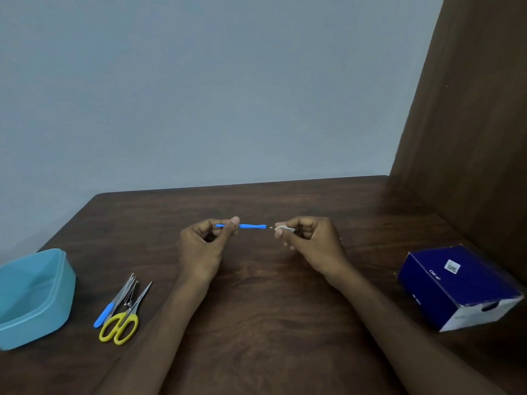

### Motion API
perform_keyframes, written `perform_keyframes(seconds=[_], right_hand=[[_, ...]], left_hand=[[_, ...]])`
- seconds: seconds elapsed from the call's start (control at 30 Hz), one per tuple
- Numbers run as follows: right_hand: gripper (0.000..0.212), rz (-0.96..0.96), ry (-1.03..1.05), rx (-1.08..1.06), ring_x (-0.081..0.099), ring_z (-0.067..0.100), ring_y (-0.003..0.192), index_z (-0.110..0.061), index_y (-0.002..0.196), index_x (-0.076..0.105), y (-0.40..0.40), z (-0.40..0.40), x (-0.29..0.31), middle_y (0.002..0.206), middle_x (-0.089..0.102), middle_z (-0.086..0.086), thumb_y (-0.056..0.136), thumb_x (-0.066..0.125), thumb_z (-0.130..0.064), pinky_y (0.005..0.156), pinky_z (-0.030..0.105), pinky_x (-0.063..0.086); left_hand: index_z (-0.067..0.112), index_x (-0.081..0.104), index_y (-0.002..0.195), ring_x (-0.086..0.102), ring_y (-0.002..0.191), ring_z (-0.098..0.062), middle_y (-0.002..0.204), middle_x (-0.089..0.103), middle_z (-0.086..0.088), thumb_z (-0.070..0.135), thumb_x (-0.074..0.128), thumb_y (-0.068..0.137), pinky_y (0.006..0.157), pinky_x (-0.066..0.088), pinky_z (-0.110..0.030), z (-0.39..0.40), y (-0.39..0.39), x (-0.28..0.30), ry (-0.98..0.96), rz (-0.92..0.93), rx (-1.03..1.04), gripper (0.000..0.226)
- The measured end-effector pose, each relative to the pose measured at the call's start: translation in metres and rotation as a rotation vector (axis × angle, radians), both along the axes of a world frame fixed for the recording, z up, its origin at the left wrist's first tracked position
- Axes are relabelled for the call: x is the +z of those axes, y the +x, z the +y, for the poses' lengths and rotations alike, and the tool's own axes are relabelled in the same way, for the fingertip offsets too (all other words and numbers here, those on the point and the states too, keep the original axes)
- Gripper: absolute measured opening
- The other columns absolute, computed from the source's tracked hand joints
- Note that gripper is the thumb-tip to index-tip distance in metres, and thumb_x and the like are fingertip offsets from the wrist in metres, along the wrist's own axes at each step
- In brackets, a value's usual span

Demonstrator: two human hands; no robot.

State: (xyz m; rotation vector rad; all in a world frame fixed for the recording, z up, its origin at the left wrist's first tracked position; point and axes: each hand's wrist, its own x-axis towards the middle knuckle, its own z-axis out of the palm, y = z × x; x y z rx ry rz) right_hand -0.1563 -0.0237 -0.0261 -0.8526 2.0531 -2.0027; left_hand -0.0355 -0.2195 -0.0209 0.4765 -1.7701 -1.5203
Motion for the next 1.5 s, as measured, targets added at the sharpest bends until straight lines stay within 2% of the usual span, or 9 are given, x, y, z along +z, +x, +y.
perform_keyframes(seconds=[0.23, 0.43, 0.6, 0.9, 1.13, 1.2, 1.3, 1.4, 1.5], right_hand=[[0.010, -0.039, -0.119, -0.021, 0.070, 0.015, 0.093, -0.025, 0.099, 0.087, 0.006, -0.009, -0.001, 0.111, 0.082, -0.006, 0.092, 0.083, -0.019, 0.074, 0.030, 0.052], [0.013, -0.063, -0.128, -0.031, 0.071, 0.003, 0.080, -0.019, 0.099, 0.085, 0.006, -0.008, 0.001, 0.100, 0.084, -0.003, 0.088, 0.087, -0.013, 0.074, 0.021, 0.053], [0.010, -0.140, -0.094, -0.301, 0.071, 0.010, 0.069, -0.022, 0.090, 0.085, -0.005, 0.001, -0.003, 0.086, 0.083, 0.001, 0.084, 0.092, -0.025, 0.073, 0.035, 0.059], [0.019, -0.575, -0.286, 0.142, 0.078, 0.015, 0.083, 0.008, 0.114, 0.074, 0.030, -0.020, 0.008, 0.102, 0.081, 0.019, 0.096, 0.072, 0.003, 0.076, 0.023, 0.063], [0.013, -0.689, -0.516, -0.015, 0.075, 0.012, 0.069, 0.002, 0.102, 0.075, 0.015, -0.007, 0.022, 0.091, 0.081, 0.017, 0.095, 0.067, 0.009, 0.067, 0.021, 0.063], [0.015, -0.490, -0.446, -0.149, 0.075, 0.013, 0.073, -0.006, 0.099, 0.079, 0.010, -0.004, 0.016, 0.092, 0.083, 0.009, 0.095, 0.071, 0.005, 0.070, 0.023, 0.064], [0.017, 0.185, -0.099, -0.385, 0.077, 0.005, 0.086, -0.026, 0.098, 0.084, 0.010, -0.003, 0.008, 0.095, 0.083, -0.015, 0.093, 0.081, -0.011, 0.081, 0.025, 0.062], [0.018, 0.715, 0.069, -0.319, 0.073, 0.007, 0.092, -0.023, 0.104, 0.086, 0.012, -0.005, 0.002, 0.101, 0.081, -0.014, 0.092, 0.081, -0.010, 0.083, 0.022, 0.056], [0.019, 0.843, 0.211, -0.347, 0.069, 0.013, 0.079, -0.016, 0.099, 0.085, 0.009, -0.010, -0.007, 0.092, 0.081, -0.005, 0.088, 0.079, -0.002, 0.077, 0.030, 0.055]], left_hand=[[0.018, 0.084, 0.076, 0.067, 0.072, -0.005, 0.075, 0.081, -0.001, 0.032, 0.085, 0.090, 0.072, 0.049, -0.017, 0.005, -0.001, 0.002, 0.017, 0.002, -0.014, 0.020], [0.016, 0.082, 0.075, 0.048, 0.060, -0.012, 0.071, 0.077, -0.010, 0.032, 0.082, 0.093, 0.055, 0.035, -0.019, 0.007, -0.002, 0.002, -0.050, 0.028, -0.055, 0.025], [0.010, 0.082, 0.077, 0.047, 0.061, -0.010, 0.067, 0.073, -0.005, 0.029, 0.081, 0.094, 0.056, 0.036, -0.012, 0.006, -0.002, 0.002, -0.016, 0.061, -0.027, 0.025], [0.018, 0.085, 0.089, 0.064, 0.077, -0.020, 0.081, 0.082, -0.002, 0.023, 0.084, 0.090, 0.068, 0.047, -0.025, 0.005, -0.002, 0.000, -0.033, 0.098, -0.077, 0.005], [0.022, 0.085, 0.086, 0.063, 0.069, -0.006, 0.077, 0.081, 0.004, 0.021, 0.087, 0.087, 0.064, 0.047, -0.017, 0.000, -0.006, -0.004, -0.066, 0.089, -0.071, 0.003], [0.022, 0.085, 0.086, 0.056, 0.062, -0.002, 0.070, 0.078, 0.007, 0.019, 0.087, 0.087, 0.058, 0.041, -0.014, -0.001, -0.007, -0.005, -0.068, 0.093, -0.059, 0.004], [0.020, 0.086, 0.087, 0.046, 0.058, -0.003, 0.065, 0.073, 0.011, 0.020, 0.088, 0.087, 0.054, 0.037, -0.015, 0.000, -0.007, -0.006, -0.111, 0.079, -0.062, 0.002], [0.019, 0.086, 0.088, 0.047, 0.061, -0.007, 0.068, 0.074, 0.002, 0.021, 0.089, 0.086, 0.056, 0.039, -0.018, 0.002, -0.007, -0.005, -0.135, 0.087, -0.065, 0.004], [0.020, 0.086, 0.090, 0.042, 0.058, -0.006, 0.065, 0.068, -0.003, 0.021, 0.089, 0.086, 0.054, 0.035, -0.017, 0.000, -0.006, -0.005, -0.125, 0.086, -0.034, 0.005]])
